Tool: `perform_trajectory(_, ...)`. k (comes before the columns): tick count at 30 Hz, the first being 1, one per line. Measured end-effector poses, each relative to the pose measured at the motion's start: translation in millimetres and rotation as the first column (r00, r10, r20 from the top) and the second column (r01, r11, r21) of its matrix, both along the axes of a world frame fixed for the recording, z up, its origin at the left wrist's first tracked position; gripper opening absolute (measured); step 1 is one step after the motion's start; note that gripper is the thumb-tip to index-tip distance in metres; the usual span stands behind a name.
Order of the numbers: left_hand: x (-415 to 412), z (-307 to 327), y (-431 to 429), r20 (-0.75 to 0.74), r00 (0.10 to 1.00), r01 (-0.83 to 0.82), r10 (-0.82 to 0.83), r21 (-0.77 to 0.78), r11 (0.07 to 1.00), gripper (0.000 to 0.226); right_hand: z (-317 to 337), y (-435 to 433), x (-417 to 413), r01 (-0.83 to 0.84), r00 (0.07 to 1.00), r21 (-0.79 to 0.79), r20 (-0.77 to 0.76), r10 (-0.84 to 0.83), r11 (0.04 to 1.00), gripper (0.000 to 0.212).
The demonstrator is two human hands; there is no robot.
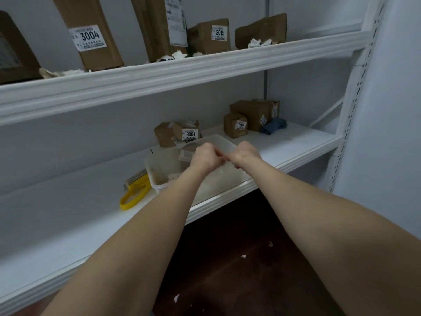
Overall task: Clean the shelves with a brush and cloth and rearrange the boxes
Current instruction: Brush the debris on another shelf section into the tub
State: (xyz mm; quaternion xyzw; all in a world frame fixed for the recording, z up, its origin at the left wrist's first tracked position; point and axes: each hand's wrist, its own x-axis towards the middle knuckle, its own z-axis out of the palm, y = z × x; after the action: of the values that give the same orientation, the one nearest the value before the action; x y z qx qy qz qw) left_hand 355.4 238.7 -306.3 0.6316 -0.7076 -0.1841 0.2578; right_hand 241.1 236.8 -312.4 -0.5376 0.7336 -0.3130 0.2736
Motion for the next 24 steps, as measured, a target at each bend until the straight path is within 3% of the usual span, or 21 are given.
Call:
perform_trajectory(4,0.7,-1.9,-1.8,0.005,1.0,-0.009,0.009,0.022,1.0,0.011,5.7,-4.0,-1.0,0.0,0.999,0.079,0.043,-0.003,0.997,0.017)
perform_trajectory(8,1.3,-0.8,-5.3,0.02,1.0,0.018,-0.019,0.06,0.998,0.025,4.7,-6.4,-15.3,-0.021,0.999,0.193,0.053,0.011,0.981,0.037)
perform_trajectory(11,-0.3,-0.4,-5.4,0.065,0.995,0.077,-0.081,0.06,0.995,0.022,-2.8,-4.9,-21.6,-0.055,0.977,0.303,0.211,-0.011,0.952,0.046)
perform_trajectory(15,-1.7,-3.0,-4.3,0.025,0.993,0.116,-0.117,0.029,0.993,0.008,-8.0,-5.3,-17.8,-0.066,0.933,0.287,0.358,-0.044,0.956,0.038)
perform_trajectory(19,-0.4,-3.9,-5.3,0.015,0.997,0.076,-0.078,0.079,0.994,0.018,-10.4,-6.6,-15.3,-0.046,0.901,0.264,0.428,-0.074,0.963,0.026)
perform_trajectory(22,8.5,4.8,-0.2,0.148,0.986,0.066,-0.076,0.069,0.995,0.026,-12.7,-6.1,-16.9,-0.011,0.862,0.254,0.493,-0.12,0.967,0.02)
perform_trajectory(24,25.0,12.3,2.5,0.214,0.974,-0.061,0.071,-0.052,0.997,0.026,-13.5,-3.9,-18.9,0.014,0.815,0.255,0.557,-0.159,0.967,0.033)
